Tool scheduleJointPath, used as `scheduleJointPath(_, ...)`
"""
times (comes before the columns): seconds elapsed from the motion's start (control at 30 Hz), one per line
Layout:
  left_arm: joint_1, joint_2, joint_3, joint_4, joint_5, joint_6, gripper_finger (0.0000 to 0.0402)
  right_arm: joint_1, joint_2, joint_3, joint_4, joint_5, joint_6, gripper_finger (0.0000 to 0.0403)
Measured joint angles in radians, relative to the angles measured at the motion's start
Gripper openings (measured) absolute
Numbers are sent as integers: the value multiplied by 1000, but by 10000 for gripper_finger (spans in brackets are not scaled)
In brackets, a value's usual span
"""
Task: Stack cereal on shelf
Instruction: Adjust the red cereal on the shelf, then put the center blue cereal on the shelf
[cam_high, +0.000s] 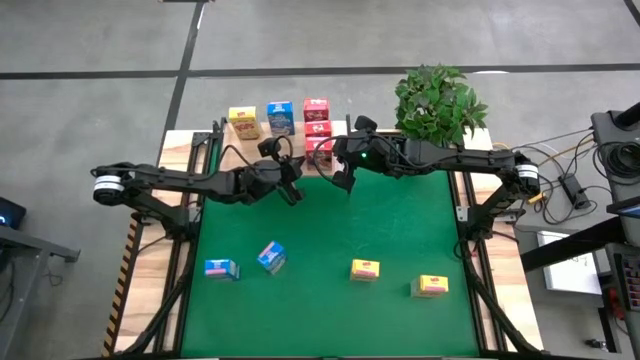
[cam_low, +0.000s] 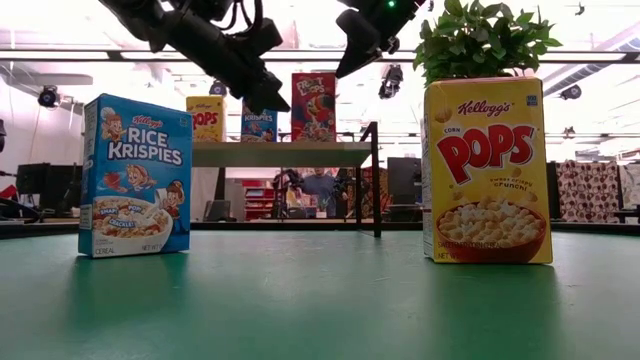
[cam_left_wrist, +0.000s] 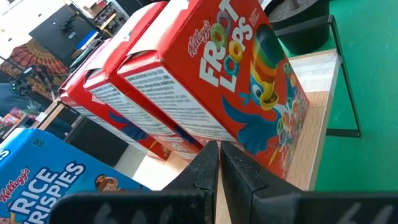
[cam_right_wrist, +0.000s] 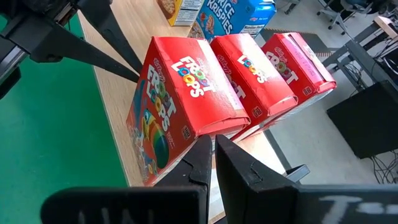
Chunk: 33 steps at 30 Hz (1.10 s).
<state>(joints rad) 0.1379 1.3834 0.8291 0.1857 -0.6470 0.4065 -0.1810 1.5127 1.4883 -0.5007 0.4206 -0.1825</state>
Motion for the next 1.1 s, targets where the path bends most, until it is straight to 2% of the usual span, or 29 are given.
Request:
scheduleJointPath(0.53, -27, -34, 0, -50, -1, -26, 0, 14, -54, 1, -39, 1, 34, 12)
scheduleJointPath(0.83, -122, -110, 0, -165, -1, -80, 0, 113, -84, 1, -66, -1, 42, 12)
scheduleJointPath(1.1, -235, -177, 0, -302, 1, -202, 0, 211, -85, -29, -98, 0, 84, 12)
